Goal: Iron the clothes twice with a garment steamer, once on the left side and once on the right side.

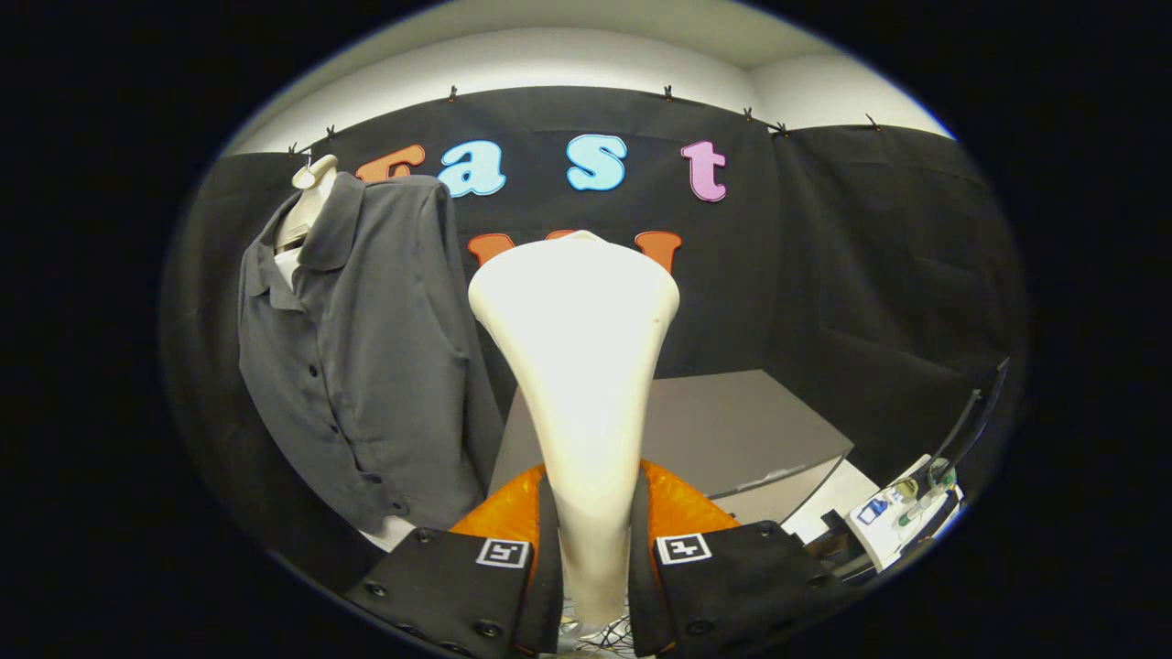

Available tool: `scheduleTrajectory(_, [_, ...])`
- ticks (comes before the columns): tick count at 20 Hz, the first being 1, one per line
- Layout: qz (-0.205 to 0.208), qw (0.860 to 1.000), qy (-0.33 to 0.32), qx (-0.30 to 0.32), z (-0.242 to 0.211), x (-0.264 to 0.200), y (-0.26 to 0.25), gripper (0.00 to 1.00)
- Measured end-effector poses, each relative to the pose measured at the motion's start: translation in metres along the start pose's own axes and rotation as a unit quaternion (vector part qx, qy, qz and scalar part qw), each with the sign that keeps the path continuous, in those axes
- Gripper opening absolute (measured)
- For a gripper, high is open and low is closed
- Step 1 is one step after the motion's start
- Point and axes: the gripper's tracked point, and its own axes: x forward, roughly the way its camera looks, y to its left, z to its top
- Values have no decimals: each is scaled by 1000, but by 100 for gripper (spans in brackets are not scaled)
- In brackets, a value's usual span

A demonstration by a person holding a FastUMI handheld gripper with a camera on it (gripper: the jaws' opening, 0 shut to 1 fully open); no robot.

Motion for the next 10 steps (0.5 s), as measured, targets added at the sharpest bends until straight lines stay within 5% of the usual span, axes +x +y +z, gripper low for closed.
scheduleTrajectory(10, [40,999,29,-6,46,100,-66,37])
